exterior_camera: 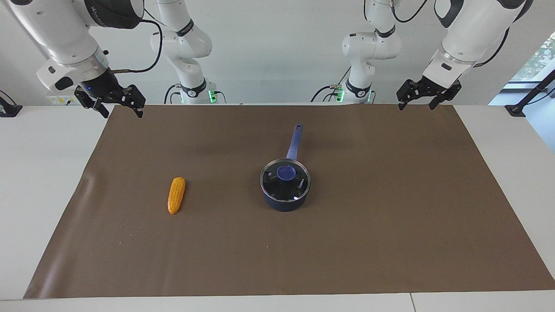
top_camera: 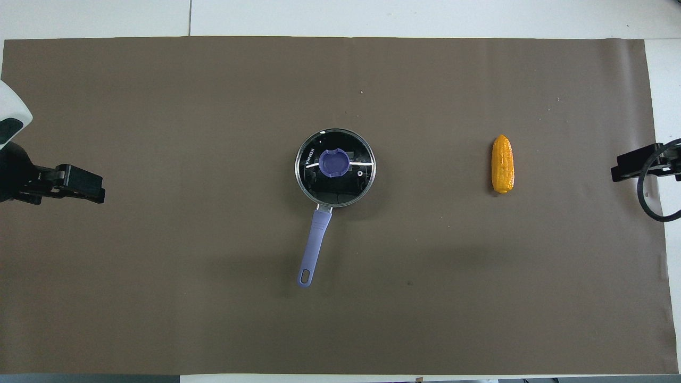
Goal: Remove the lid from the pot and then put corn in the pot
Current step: 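Reach the left gripper to the pot lid knob while the right gripper reaches the corn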
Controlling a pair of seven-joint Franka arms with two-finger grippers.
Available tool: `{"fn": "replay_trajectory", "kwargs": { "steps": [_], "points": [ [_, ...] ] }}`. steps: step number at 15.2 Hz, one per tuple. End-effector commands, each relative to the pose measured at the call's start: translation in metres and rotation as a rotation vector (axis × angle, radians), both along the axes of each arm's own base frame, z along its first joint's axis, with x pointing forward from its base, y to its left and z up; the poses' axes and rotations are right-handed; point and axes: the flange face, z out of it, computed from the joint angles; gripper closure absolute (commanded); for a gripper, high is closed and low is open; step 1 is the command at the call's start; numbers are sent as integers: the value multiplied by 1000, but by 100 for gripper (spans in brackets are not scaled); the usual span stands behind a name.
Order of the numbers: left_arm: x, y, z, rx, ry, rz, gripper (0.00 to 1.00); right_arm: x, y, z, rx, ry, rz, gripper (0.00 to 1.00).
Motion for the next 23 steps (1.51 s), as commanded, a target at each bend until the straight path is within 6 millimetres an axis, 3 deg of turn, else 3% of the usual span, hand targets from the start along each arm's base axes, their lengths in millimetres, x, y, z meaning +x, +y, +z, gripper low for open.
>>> {"fn": "replay_trajectory", "kwargs": {
  "steps": [1, 12, 14, 17, 20, 22, 23],
  "points": [
    [0, 0, 1, -15, -3, -11, 0, -5, 0, 4, 13, 8, 20, 0],
    [4, -7, -2, -34, -35, -8, 0, -6, 1, 3, 20, 16, 18, 0],
    [8, -16, -3, -42, -74, -17, 0, -6, 2, 2, 23, 18, 20, 0],
    [14, -66, -14, -84, -90, 6, 0, -8, -1, 2, 24, 19, 17, 0],
    [32, -144, -49, -92, -64, 12, 0, -9, 2, 0, 23, 24, 29, 0],
    [53, -216, -75, -88, -39, 25, 0, -10, 13, 0, 22, 21, 39, 0],
    [61, -240, -83, -89, -38, 30, 0, -12, 20, -7, 22, 27, 50, 0]
  ]
}}
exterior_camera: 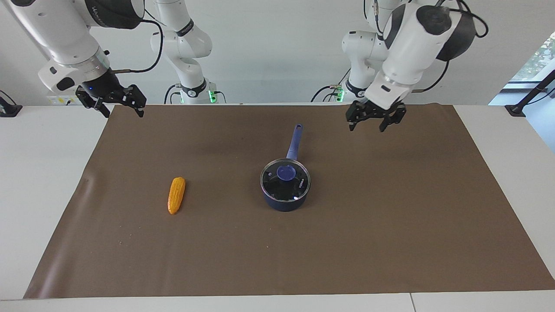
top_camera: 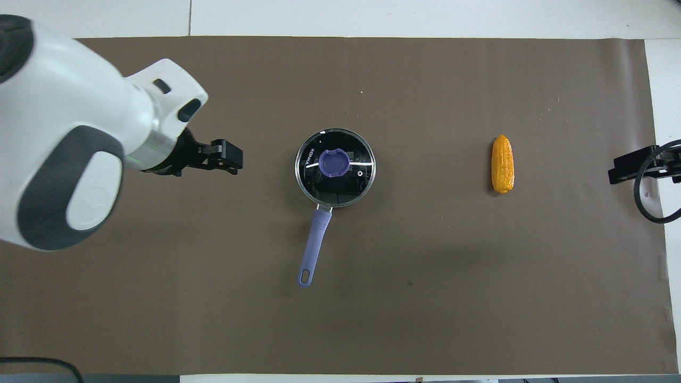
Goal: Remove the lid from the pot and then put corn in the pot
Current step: 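Reach the left gripper to the pot lid knob while the right gripper reaches the corn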
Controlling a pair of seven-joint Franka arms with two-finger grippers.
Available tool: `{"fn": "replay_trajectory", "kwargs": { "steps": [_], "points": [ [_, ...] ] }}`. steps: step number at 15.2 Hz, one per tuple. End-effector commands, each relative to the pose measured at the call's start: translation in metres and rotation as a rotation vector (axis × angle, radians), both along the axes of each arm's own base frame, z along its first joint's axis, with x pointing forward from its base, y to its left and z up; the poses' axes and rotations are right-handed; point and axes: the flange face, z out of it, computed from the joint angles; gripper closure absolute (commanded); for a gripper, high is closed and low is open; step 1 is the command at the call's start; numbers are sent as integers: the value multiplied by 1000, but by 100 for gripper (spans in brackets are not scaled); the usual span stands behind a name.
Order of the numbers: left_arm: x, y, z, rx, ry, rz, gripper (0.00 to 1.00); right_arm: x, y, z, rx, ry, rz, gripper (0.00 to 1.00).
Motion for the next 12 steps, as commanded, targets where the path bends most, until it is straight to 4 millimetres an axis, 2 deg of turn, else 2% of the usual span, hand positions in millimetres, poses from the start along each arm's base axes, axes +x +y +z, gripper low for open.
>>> {"fn": "replay_trajectory", "kwargs": {
  "steps": [1, 2, 3, 4, 5, 7, 9, 10, 12],
  "points": [
    [35, -80, -28, -13, 17, 23, 0, -13, 16, -16, 19, -3, 39, 0],
    [30, -107, -38, -12, 17, 16, 0, -14, 32, -36, 18, -38, 66, 0],
    [29, -119, -43, -21, 6, 9, 0, -15, 42, -57, 18, -58, 83, 0],
    [33, -129, -59, -23, 2, 2, 0, -12, 50, -83, 17, -78, 81, 0],
    [27, -143, -66, -23, -1, -18, 0, -5, 68, -112, 17, -82, 70, 0],
    [22, -161, -79, -20, -8, -42, 0, 12, 81, -176, 9, -62, 48, 0],
    [18, -174, -95, -9, -6, -62, 0, 16, 74, -222, 8, -91, 39, 0],
    [17, -182, -108, 12, -16, -78, 0, 16, 74, -235, 10, -134, 41, 0],
    [21, -184, -121, 23, -20, -79, 0, 23, 74, -253, 9, -148, 40, 0]
  ]
}}
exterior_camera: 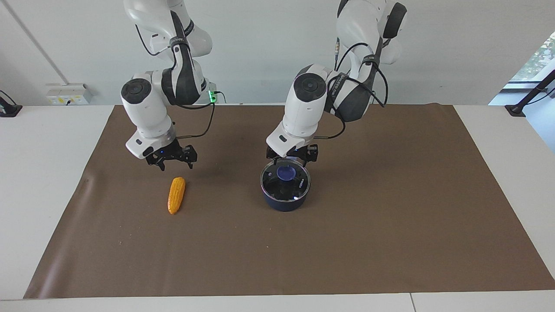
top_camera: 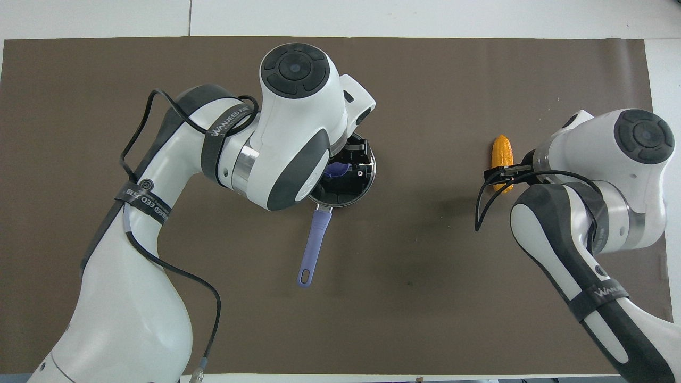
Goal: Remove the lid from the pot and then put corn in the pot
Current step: 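Grasp the lid knob with the left gripper while the right gripper grasps the corn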
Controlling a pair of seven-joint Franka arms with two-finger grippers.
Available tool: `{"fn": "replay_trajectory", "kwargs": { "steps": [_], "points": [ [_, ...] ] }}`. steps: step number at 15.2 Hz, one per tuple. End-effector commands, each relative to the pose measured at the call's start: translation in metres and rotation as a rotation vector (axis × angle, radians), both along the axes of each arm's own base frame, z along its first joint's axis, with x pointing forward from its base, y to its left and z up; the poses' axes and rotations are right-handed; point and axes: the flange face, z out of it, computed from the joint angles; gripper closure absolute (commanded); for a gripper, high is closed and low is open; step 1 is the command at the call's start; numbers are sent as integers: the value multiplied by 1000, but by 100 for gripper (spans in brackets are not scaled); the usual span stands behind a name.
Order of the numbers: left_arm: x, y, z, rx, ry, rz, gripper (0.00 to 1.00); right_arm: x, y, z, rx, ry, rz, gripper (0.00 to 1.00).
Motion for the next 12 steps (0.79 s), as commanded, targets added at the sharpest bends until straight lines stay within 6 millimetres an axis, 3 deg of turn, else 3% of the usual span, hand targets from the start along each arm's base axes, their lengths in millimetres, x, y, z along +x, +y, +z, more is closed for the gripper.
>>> {"fn": "replay_trajectory", "kwargs": {
  "steps": [1, 4, 5, 7, 9, 11, 12],
  "points": [
    [8, -5, -14, 20, -24, 2, 0, 6, -5, -19, 13, -41, -14, 0],
    [12, -6, -22, 37, -46, -6, 0, 23, -3, -45, 10, -55, -13, 0],
    [13, -7, -28, 46, -44, -7, 0, 29, -4, -53, 4, -50, -7, 5],
    [13, -6, -30, 49, -42, -9, 0, 30, -5, -55, 3, -47, 4, 15],
    [14, -6, -30, 52, -42, -9, 0, 32, -6, -55, -1, -48, 7, 16],
    [14, -5, -31, 52, -43, -7, 0, 31, -13, -56, -2, -42, -2, 24],
    [14, -6, -32, 55, -45, -10, 0, 31, -14, -56, -3, -39, -4, 32]
  ]
}}
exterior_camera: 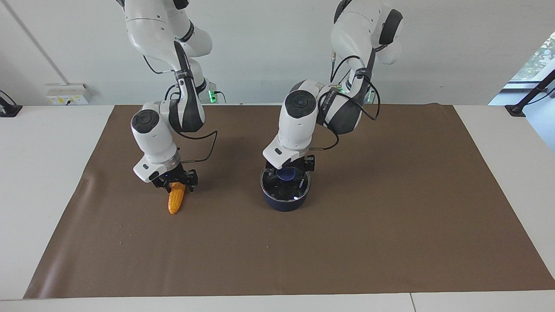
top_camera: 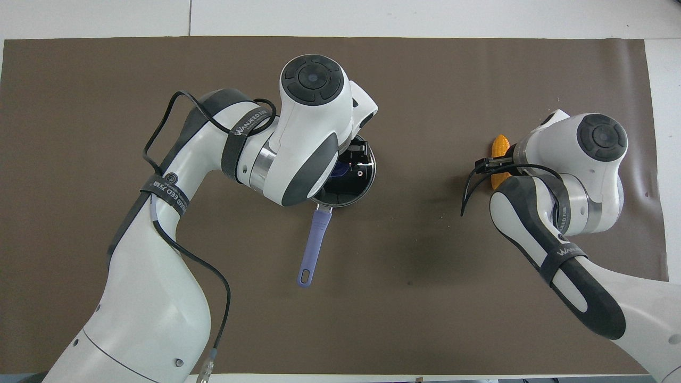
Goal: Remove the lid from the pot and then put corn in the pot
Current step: 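Grasp the lid knob with the left gripper while the right gripper grasps the corn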
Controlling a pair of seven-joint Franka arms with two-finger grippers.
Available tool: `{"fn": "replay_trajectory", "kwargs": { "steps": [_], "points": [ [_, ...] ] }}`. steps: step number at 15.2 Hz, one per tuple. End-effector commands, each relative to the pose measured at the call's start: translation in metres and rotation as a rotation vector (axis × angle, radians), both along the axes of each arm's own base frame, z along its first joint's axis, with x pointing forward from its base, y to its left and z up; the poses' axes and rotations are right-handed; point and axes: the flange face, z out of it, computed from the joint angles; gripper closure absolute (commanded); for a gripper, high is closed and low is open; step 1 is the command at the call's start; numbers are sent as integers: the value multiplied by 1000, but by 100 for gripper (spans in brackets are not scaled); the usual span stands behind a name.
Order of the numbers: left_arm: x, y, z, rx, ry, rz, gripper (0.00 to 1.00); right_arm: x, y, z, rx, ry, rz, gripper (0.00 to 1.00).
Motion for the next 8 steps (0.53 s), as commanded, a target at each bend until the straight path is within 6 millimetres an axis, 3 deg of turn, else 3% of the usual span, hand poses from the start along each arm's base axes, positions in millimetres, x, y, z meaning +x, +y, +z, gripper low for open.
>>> {"fn": "replay_trajectory", "kwargs": {
  "steps": [1, 3, 6, 8],
  "points": [
    [6, -5, -5, 22, -31, -7, 0, 3, -8, 0, 0, 2, 6, 37],
    [7, -8, -8, 17, -37, -10, 0, 0, -5, -4, 0, 16, 12, 57],
    [7, -8, -8, 15, -40, -9, 0, -2, -6, -5, -1, 28, 13, 100],
    [6, -9, -8, 17, -39, -12, 0, -3, -4, -5, -2, 37, 21, 100]
  ]
}}
